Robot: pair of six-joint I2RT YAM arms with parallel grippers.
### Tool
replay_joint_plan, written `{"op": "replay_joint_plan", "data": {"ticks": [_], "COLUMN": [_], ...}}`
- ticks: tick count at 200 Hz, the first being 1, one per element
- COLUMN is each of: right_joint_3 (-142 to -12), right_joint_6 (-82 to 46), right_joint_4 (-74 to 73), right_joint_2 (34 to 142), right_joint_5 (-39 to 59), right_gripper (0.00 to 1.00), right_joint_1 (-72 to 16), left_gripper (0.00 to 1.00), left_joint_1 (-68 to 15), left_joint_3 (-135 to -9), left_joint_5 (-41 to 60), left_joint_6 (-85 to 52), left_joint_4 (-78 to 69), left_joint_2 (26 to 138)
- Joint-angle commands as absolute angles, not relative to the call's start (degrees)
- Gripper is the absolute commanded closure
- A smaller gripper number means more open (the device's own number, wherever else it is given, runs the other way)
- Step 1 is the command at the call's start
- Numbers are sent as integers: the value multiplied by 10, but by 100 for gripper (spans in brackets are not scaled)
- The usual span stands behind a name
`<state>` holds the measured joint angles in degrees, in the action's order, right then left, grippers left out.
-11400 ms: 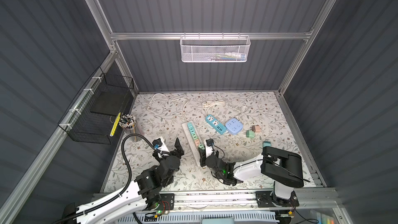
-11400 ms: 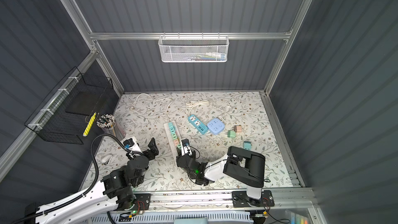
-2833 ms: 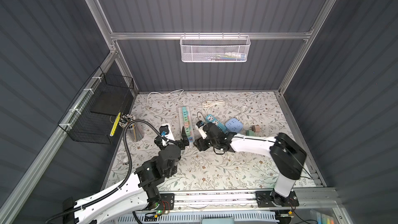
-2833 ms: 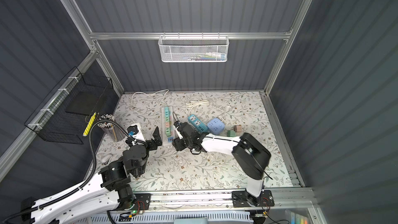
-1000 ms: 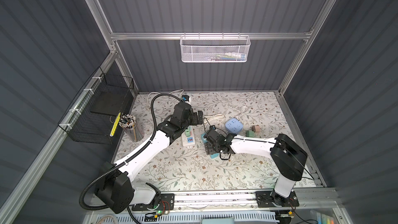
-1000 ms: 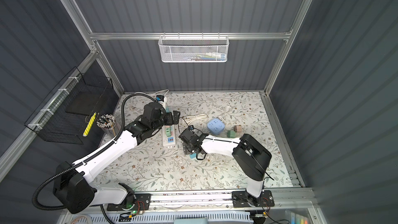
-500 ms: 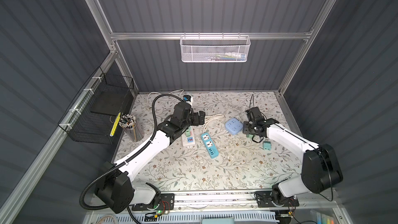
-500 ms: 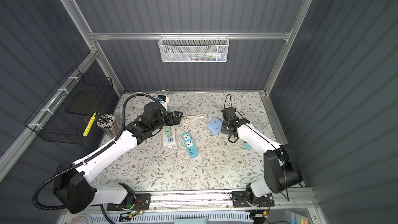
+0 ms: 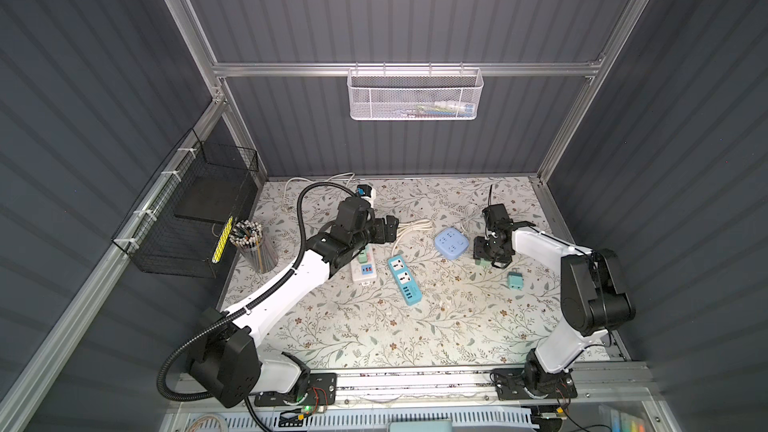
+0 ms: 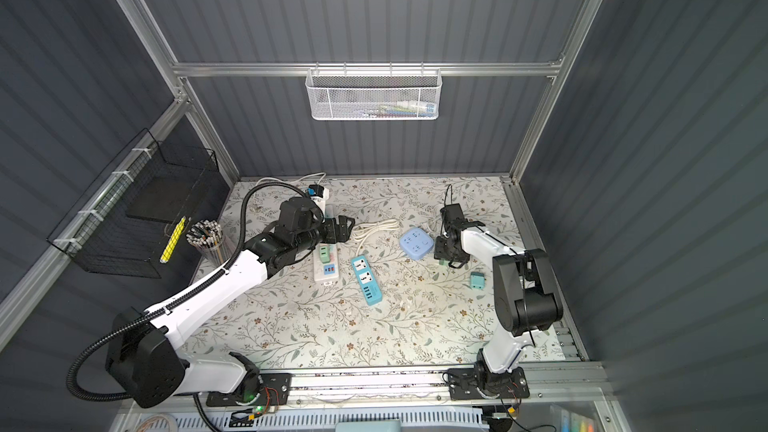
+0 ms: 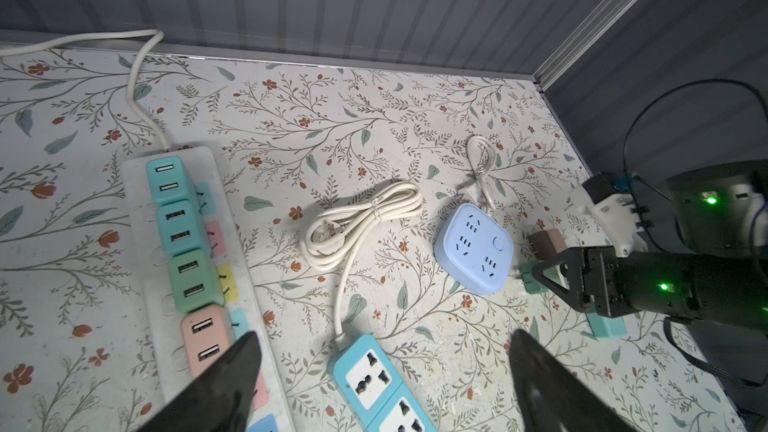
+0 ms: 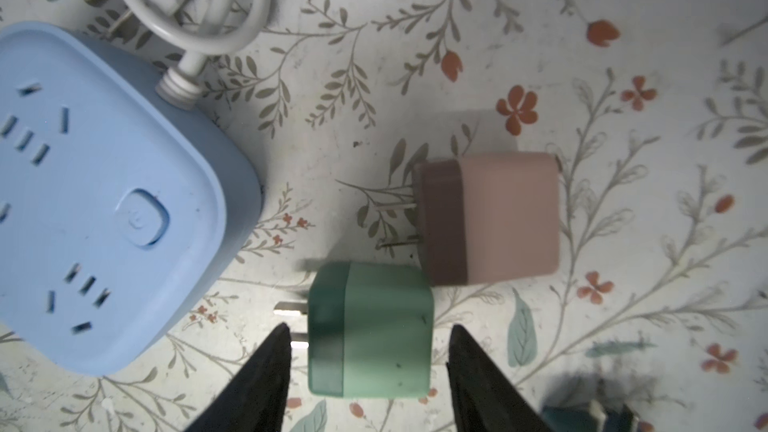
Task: Insert the plug
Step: 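Release the strip and close the right gripper on a loose green charger, then lift the green charger toward the left gripper while the left reaches forward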
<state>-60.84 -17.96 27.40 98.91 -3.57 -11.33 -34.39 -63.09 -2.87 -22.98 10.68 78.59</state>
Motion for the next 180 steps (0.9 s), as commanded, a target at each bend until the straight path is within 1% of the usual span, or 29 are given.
{"op": "replay_joint_plan", "data": {"ticks": [1, 28, 49, 94, 134, 147, 166, 180], "right_joint_3": [-619, -621, -613, -592, -553, -537, -514, -502], "right_joint_6": [-169, -175, -178, -183, -206, -222, -239, -227], "right_joint_4": [282, 285, 281, 292, 314, 317, 308, 302], "right_joint_2": [1003, 1003, 994, 941, 880, 869, 867, 873], "right_joint_5": [-13, -15, -13, -22, -41, -55, -46, -31], "right_gripper": [41, 49, 54, 55, 55, 55, 53, 50], "right_joint_1": [-109, -106, -107, -133, -227, -279, -355, -407], "left_gripper": [8, 8, 8, 8, 8, 9, 10, 11], "left_joint_1": [-341, -341, -341, -341, -341, -341, -341, -342], "left_joint_3": [-628, -628, -628, -629, -633, -639, -652, -668], "left_joint_5": [-16, -19, -18, -19, 3, 18, 36, 70], "left_joint_6": [-230, -229, -229, -228, -214, -206, -188, -173], "left_joint_4": [100, 101, 102, 103, 102, 106, 119, 139], "left_joint_2": [790, 789, 789, 790, 795, 801, 814, 830]}}
